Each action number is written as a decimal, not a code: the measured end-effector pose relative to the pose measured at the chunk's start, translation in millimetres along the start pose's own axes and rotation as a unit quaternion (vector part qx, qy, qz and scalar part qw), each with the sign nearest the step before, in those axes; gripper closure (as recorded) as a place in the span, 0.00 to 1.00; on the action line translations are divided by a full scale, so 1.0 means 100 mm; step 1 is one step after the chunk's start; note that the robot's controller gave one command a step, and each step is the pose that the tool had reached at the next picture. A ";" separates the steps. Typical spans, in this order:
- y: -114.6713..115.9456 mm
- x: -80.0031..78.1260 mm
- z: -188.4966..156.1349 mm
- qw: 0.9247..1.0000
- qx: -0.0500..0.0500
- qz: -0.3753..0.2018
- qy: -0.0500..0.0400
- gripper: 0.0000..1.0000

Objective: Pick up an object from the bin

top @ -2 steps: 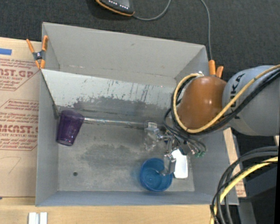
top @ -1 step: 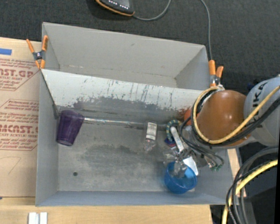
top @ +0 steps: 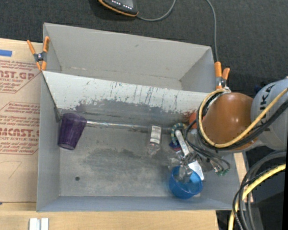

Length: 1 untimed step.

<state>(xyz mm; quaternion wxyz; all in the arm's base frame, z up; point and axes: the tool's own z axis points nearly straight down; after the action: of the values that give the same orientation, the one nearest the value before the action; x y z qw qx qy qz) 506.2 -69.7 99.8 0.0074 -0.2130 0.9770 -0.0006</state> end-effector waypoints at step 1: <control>-0.12 0.17 -0.14 1.000 0.001 0.009 -0.002 1.00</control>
Offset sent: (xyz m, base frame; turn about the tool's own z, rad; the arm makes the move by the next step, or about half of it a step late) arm 0.0342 -0.0428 -0.0140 -1.0625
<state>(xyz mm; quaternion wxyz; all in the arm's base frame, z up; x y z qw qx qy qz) 495.9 -87.8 114.1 0.0095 -0.2045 0.9788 -0.0011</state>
